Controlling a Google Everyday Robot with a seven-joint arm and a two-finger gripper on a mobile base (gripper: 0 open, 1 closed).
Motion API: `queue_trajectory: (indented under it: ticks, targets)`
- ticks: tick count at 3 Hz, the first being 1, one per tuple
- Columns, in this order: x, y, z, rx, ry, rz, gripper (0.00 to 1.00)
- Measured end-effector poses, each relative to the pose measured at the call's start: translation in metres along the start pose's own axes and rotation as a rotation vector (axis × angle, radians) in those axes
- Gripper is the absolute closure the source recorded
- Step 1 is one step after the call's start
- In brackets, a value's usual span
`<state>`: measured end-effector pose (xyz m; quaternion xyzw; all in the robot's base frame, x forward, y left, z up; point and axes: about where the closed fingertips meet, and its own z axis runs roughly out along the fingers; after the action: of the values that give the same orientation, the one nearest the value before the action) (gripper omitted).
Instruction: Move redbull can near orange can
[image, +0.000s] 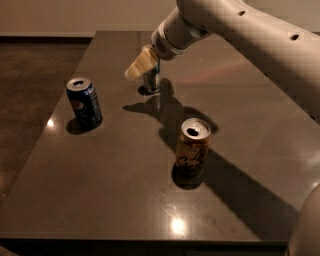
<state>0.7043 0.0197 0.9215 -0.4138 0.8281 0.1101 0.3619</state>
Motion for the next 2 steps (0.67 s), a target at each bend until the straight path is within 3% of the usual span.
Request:
queue_trajectory:
  ticks: [2]
  targets:
    - [-0.0075, -0.0019, 0.0052, -0.009, -0.032, 0.018, 0.41]
